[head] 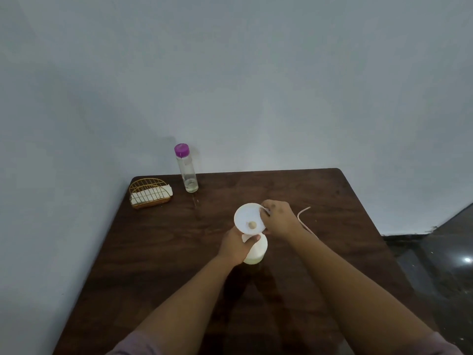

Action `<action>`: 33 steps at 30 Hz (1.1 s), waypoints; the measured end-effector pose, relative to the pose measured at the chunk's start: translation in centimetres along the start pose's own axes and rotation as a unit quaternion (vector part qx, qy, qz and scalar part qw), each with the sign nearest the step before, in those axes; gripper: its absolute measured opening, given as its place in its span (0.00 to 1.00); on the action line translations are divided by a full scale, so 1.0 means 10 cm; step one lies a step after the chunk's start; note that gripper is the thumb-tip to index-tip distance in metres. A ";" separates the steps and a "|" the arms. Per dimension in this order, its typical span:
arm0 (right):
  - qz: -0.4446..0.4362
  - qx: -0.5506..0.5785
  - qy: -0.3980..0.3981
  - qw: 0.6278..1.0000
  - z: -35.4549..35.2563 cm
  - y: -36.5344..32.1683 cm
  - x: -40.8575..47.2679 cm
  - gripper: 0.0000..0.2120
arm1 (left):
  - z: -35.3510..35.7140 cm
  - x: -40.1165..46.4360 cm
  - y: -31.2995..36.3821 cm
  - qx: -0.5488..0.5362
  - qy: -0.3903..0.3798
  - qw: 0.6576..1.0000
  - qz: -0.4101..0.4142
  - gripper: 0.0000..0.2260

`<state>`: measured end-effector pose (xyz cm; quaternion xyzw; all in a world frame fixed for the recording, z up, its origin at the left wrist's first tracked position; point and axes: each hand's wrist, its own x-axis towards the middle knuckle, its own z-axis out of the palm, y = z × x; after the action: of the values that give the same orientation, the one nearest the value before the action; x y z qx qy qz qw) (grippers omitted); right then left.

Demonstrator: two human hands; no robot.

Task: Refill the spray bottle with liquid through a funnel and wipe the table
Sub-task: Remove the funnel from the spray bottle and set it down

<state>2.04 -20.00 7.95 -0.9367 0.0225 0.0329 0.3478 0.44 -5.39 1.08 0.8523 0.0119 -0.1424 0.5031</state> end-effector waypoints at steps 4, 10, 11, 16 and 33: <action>-0.004 0.005 0.016 1.000 0.02 0.04 0.06 0.12 | -0.02 0.03 -0.02 0.013 -0.011 1.000 0.016 0.18; -0.020 -0.030 0.025 0.999 -0.04 0.03 0.07 0.12 | -0.03 0.04 -0.06 0.011 -0.026 0.999 0.028 0.19; -0.020 -0.030 0.026 0.999 -0.05 0.03 0.07 0.12 | -0.03 0.03 -0.05 0.011 -0.026 0.999 0.035 0.19; -0.024 -0.031 0.023 0.999 -0.08 0.04 0.07 0.13 | -0.03 0.04 -0.06 0.014 -0.031 0.999 0.034 0.20; -0.039 -0.023 0.017 0.999 -0.14 0.05 0.06 0.11 | -0.01 0.08 -0.07 0.034 -0.028 0.997 0.056 0.19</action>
<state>2.63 -21.36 8.63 -0.9452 -0.0089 0.0037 0.3263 1.10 -5.03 0.33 0.8640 -0.0548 -0.1385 0.4810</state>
